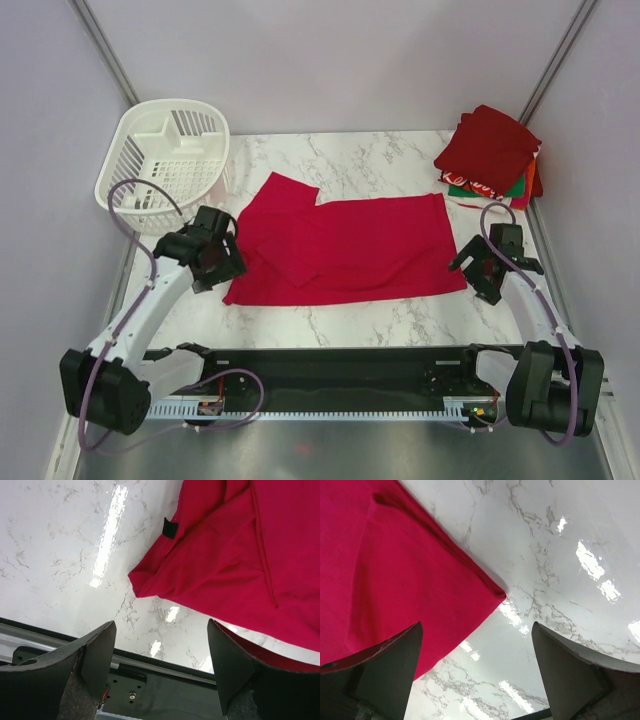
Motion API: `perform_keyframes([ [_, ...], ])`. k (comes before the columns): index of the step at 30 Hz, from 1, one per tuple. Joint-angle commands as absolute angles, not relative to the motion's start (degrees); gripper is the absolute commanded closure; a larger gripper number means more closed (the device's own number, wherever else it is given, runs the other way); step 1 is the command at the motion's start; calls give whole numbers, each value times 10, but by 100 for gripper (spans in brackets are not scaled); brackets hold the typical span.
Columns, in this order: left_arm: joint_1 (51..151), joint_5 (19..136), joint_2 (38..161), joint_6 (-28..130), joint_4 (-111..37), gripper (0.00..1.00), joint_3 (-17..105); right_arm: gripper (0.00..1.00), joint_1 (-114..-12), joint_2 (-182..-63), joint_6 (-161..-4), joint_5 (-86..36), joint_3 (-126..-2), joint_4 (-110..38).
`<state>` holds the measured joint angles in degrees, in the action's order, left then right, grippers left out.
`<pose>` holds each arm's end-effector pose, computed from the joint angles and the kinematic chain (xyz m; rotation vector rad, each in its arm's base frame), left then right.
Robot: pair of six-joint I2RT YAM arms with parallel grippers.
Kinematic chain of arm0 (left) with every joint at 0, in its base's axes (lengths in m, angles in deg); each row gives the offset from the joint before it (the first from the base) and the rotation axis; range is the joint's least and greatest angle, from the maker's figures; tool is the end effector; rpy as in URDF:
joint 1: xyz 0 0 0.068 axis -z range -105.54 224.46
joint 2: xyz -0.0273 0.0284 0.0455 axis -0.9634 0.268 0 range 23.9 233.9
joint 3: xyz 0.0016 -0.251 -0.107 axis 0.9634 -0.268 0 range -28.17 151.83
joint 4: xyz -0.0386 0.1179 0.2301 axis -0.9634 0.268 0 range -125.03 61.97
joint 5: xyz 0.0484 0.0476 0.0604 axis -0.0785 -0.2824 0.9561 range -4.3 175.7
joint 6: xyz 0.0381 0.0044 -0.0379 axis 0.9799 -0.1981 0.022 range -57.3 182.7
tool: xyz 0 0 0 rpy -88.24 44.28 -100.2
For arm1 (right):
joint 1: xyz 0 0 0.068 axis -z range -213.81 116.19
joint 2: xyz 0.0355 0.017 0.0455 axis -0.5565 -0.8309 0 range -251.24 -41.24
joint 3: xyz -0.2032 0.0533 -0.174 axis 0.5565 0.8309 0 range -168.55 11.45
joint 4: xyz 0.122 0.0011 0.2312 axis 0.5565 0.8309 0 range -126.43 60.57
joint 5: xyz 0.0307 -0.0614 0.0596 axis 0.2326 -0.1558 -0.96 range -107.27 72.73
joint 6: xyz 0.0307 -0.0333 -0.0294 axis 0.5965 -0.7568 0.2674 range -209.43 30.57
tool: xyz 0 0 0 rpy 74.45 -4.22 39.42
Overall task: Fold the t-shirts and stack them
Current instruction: Fold the tshirt
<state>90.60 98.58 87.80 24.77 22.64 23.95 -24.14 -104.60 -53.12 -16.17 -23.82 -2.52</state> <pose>0.1887 -0.0463 0.2576 -0.5690 2.6617 0.0494 0.1945 -0.0339 0.1902 1.0444 2.4452 0.1279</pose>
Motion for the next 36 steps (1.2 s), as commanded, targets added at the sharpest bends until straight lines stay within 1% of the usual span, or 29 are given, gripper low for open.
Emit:
perform_keyframes([
  [1, 904, 987, 828, 275, 268, 20, 308, 2, -239, -1012, -520, -171, -255, -5],
  [4, 905, 990, 840, 316, 238, 23, 319, 2, -241, -1000, -509, -215, -271, -45],
  [7, 906, 965, 907, 319, 181, 28, 314, 2, -249, -1029, -510, -234, -296, -74],
  [8, 907, 954, 925, 312, 154, 34, 314, 3, -251, -1041, -517, -237, -303, -77],
  [9, 909, 921, 942, 305, 139, 39, 312, 3, -252, -1052, -522, -239, -315, -80],
  [11, 921, 890, 983, 279, 104, 45, 305, 3, -252, -1080, -531, -247, -324, -88],
  [12, 929, 877, 995, 269, 73, 46, 304, 3, -252, -1087, -537, -249, -328, -91],
  [16, 999, 882, 1046, 216, 36, 44, 313, 3, -252, -1107, -545, -252, -326, -105],
  [22, 1063, 875, 1123, 161, -15, 44, 303, 4, -256, -1129, -551, -265, -309, -124],
  [25, 1074, 874, 1156, 147, -22, 43, 300, 4, -256, -1138, -559, -261, -307, -124],
  [30, 1089, 871, 1182, 137, -44, 38, 289, 4, -256, -1142, -564, -262, -301, -126],
  [36, 1099, 872, 1209, 131, -55, 39, 290, 4, -256, -1148, -568, -263, -301, -127],
])
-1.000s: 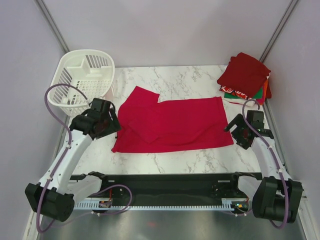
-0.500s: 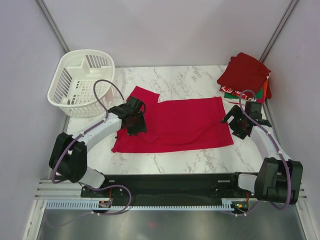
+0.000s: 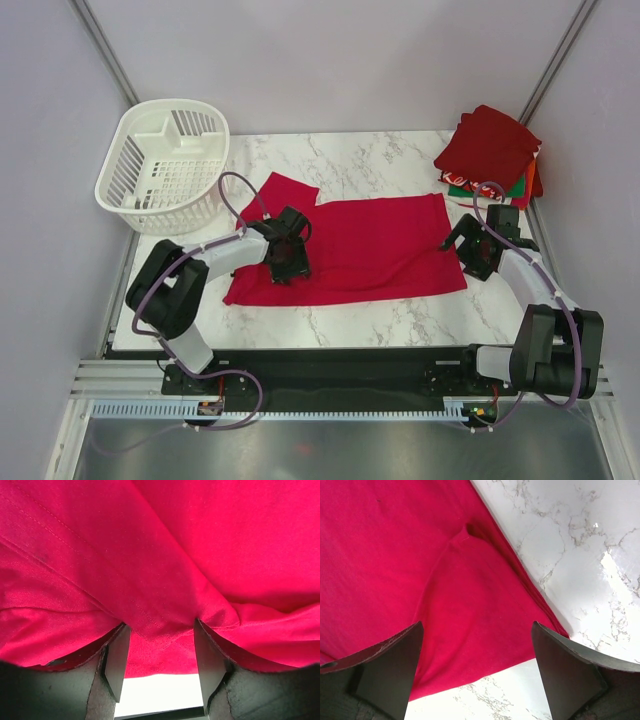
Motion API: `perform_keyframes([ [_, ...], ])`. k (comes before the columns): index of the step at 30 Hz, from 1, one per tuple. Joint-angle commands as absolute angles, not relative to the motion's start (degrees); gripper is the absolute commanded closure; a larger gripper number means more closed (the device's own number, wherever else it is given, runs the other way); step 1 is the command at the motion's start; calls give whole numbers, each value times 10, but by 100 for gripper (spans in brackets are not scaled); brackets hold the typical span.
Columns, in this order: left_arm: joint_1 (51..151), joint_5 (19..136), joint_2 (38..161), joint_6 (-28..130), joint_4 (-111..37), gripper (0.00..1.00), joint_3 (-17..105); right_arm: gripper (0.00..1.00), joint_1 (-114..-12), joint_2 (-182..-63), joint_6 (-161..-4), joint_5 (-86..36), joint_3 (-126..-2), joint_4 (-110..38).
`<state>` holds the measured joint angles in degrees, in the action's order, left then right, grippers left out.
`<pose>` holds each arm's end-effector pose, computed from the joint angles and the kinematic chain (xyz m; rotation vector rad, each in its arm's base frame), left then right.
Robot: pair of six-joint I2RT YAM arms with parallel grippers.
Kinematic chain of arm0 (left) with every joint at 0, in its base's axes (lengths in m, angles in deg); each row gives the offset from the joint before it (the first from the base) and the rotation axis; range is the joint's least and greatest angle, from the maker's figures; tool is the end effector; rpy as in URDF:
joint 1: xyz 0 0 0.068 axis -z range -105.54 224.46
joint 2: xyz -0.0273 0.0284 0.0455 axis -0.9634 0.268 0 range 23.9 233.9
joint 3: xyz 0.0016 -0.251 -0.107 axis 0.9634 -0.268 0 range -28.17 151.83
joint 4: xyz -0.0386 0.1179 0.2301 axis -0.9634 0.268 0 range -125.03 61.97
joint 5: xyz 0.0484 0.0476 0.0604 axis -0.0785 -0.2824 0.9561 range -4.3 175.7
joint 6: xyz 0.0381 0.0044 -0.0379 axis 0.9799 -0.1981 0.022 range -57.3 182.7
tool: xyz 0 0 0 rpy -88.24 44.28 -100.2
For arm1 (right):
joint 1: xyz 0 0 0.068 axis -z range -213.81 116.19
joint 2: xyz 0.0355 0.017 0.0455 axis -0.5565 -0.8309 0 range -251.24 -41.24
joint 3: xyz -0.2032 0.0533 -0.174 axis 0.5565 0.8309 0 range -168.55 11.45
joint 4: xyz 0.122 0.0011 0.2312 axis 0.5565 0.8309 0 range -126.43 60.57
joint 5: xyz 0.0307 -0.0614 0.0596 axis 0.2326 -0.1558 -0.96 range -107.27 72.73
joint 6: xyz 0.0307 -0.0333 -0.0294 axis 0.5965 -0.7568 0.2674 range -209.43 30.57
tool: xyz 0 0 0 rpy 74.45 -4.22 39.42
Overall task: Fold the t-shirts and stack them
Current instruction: Fold the tshirt
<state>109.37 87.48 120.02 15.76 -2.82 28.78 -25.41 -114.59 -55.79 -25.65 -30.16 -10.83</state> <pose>0.2557 -0.1771 0.1640 -0.3072 2.8466 -0.2739 0.2414 -0.0304 0.1966 0.8788 2.4420 0.3516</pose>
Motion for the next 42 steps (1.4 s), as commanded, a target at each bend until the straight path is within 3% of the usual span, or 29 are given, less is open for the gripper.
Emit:
perform_keyframes([
  [1, 1098, 874, 1211, 130, -56, 40, 290, 4, -256, -1149, -569, -262, -300, -127],
  [5, 1100, 880, 1221, 130, -60, 52, 292, 4, -256, -1152, -573, -260, -299, -128],
  [6, 1100, 882, 1225, 131, -61, 65, 294, 3, -256, -1152, -574, -260, -299, -127],
  [7, 1100, 882, 1224, 133, -59, 72, 295, 4, -256, -1152, -574, -261, -299, -127],
  [10, 1100, 882, 1217, 138, -59, 86, 302, 4, -257, -1148, -574, -260, -299, -127],
  [16, 1099, 876, 1199, 155, -22, 81, 328, 4, -257, -1149, -574, -261, -299, -126],
  [17, 1100, 875, 1199, 158, -8, 72, 330, 4, -256, -1149, -574, -262, -299, -127],
  [19, 1100, 880, 1192, 162, 1, 65, 328, 4, -256, -1152, -574, -263, -299, -128],
  [27, 1100, 910, 1178, 173, 24, 63, 332, 4, -256, -1149, -574, -265, -299, -128],
  [33, 1099, 918, 1196, 181, 28, 69, 362, 4, -256, -1149, -574, -264, -299, -127],
  [40, 1100, 922, 1217, 188, 32, 97, 392, 4, -256, -1152, -578, -260, -297, -128],
  [42, 1100, 922, 1222, 193, 34, 98, 400, 4, -257, -1154, -579, -260, -296, -128],
])
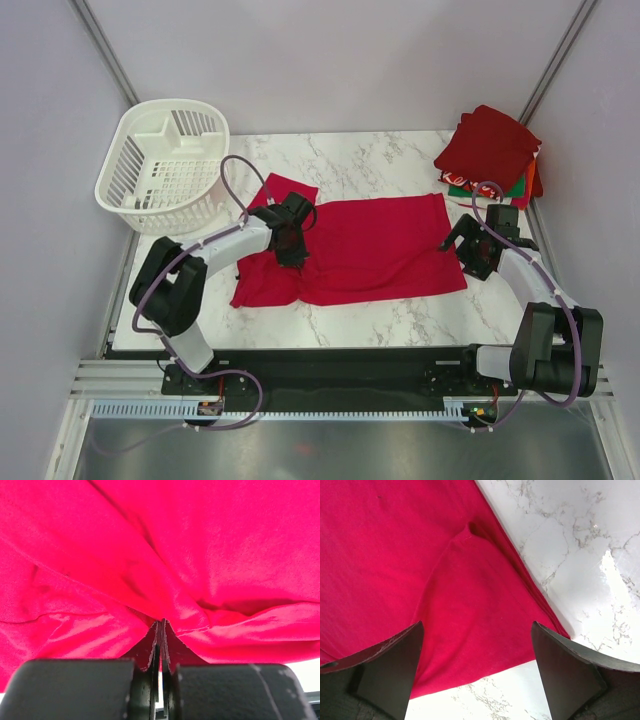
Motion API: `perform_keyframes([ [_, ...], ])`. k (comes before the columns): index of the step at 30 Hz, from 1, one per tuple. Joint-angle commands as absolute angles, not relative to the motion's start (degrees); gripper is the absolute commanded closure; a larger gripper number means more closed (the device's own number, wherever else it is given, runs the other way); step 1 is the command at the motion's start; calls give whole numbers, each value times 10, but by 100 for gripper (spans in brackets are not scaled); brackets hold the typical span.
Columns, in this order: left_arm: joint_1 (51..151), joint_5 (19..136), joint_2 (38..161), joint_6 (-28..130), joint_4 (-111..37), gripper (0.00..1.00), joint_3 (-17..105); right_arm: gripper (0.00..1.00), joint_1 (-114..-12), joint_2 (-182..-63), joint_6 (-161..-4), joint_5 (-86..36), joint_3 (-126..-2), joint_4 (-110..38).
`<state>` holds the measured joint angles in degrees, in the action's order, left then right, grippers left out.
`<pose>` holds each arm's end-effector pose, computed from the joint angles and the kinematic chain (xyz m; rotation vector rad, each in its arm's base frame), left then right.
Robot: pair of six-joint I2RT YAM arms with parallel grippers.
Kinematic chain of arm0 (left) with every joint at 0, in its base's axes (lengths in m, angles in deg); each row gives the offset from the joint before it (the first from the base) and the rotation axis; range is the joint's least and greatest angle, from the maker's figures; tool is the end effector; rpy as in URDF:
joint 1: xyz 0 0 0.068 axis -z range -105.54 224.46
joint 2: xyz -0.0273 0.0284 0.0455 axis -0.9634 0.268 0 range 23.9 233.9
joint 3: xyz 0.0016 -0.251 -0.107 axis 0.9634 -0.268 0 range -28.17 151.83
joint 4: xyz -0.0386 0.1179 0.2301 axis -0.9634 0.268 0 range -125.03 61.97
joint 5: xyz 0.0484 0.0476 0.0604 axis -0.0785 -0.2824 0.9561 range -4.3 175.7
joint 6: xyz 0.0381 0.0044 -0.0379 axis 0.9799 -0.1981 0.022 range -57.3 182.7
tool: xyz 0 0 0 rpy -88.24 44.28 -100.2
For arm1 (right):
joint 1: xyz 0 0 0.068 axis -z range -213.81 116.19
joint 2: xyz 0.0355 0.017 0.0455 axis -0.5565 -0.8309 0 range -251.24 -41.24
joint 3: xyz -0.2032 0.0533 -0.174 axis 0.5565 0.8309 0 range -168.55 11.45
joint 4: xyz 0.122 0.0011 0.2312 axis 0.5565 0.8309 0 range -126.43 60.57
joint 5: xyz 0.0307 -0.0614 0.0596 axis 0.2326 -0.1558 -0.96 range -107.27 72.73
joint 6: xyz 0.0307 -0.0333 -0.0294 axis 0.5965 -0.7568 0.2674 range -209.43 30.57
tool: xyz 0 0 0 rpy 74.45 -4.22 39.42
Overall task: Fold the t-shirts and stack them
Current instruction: Fold the tshirt
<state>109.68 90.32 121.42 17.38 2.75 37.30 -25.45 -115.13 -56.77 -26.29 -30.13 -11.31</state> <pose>0.2727 -0.1890 0.1934 -0.2675 2.7991 -0.2368 0.2428 -0.0301 0.1948 0.8535 2.4519 0.3597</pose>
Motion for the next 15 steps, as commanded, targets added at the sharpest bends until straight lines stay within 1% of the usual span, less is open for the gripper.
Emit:
perform_keyframes([
  [1, 1100, 921, 1222, 194, 33, 98, 401, 4, -256, -1154, -579, -260, -296, -128],
  [5, 1100, 925, 1230, 205, 33, 98, 414, 4, -256, -1156, -580, -260, -294, -131],
  [7, 1099, 945, 1244, 227, 36, 98, 434, 4, -256, -1158, -580, -260, -294, -131],
  [9, 1094, 956, 1263, 246, 45, 98, 489, 4, -257, -1161, -581, -259, -294, -133],
  [10, 1091, 953, 1300, 272, 50, 98, 546, 4, -256, -1163, -581, -260, -294, -135],
  [12, 1079, 957, 1351, 292, 99, 97, 619, 4, -256, -1167, -581, -263, -297, -135],
  [13, 1075, 963, 1407, 297, 114, 94, 691, 4, -256, -1167, -580, -264, -298, -135],
  [14, 1067, 967, 1430, 302, 129, 92, 723, 4, -256, -1166, -580, -266, -299, -135],
  [15, 1064, 969, 1453, 307, 146, 82, 750, 4, -257, -1165, -581, -268, -299, -134],
])
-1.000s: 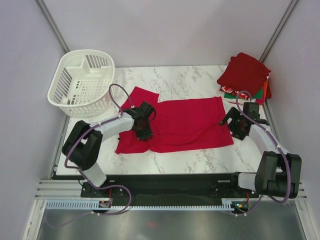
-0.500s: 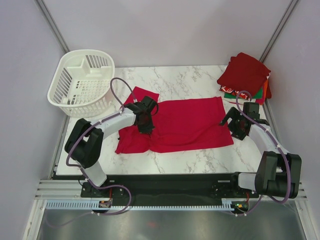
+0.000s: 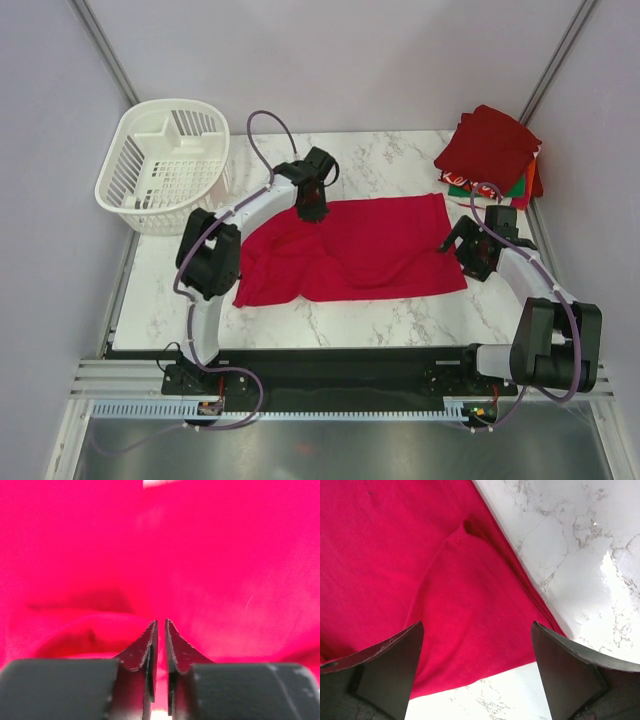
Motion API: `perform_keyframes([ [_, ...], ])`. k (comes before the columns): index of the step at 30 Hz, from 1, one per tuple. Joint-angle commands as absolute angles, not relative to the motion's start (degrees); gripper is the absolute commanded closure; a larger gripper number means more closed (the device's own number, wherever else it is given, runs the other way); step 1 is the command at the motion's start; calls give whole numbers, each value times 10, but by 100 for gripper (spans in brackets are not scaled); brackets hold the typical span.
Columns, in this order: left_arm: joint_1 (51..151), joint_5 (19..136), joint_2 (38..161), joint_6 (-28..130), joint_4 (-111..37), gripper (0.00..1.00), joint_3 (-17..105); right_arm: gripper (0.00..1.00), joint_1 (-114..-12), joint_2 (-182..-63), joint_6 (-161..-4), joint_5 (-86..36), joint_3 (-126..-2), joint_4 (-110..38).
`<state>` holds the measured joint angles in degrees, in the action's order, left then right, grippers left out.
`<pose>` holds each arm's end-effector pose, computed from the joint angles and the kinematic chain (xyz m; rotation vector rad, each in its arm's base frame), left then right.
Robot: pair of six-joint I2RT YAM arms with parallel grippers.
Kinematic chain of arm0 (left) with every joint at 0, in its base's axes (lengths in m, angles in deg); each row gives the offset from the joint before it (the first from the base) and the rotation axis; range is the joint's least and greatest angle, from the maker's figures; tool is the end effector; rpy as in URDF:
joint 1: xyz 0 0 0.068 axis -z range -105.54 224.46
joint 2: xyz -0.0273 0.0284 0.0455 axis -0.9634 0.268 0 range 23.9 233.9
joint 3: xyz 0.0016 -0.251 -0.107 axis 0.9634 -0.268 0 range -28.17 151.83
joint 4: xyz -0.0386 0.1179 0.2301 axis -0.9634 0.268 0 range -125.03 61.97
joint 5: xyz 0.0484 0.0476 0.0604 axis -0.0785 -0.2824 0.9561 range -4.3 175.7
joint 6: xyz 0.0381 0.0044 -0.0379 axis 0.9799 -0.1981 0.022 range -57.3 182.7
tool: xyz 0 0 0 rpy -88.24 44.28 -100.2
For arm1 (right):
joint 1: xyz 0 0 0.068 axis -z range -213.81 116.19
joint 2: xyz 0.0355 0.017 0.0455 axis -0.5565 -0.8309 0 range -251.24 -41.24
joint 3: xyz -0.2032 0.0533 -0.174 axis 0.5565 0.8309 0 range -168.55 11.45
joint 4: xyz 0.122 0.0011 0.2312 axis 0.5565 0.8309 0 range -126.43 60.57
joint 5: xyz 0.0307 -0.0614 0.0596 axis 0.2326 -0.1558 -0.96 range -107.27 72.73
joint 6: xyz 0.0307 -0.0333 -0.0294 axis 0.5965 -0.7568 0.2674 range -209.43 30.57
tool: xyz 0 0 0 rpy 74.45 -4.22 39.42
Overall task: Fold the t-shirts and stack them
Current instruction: Fold the tshirt
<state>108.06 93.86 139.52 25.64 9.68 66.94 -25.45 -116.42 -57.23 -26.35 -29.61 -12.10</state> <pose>0.3613 -0.2340 0.2228 -0.1238 2.6993 -0.1860 0.2443 -0.0303 0.1879 0.8507 2.4710 0.3554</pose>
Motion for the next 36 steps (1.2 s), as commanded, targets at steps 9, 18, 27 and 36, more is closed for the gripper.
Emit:
perform_keyframes([
  [9, 1043, 1005, 1471, 314, 213, 29, 854, 4, -264, -1138, -581, -283, -284, -133],
  [18, 1049, 1042, 1210, 255, 187, 40, 540, 11, -271, -1145, -565, -287, -262, -158],
  [27, 1050, 956, 1090, 206, 59, 48, 296, 51, -295, -1201, -554, -271, -251, -217],
  [36, 1046, 943, 1141, 212, -20, 51, 275, 72, -297, -1209, -536, -296, -288, -227],
])
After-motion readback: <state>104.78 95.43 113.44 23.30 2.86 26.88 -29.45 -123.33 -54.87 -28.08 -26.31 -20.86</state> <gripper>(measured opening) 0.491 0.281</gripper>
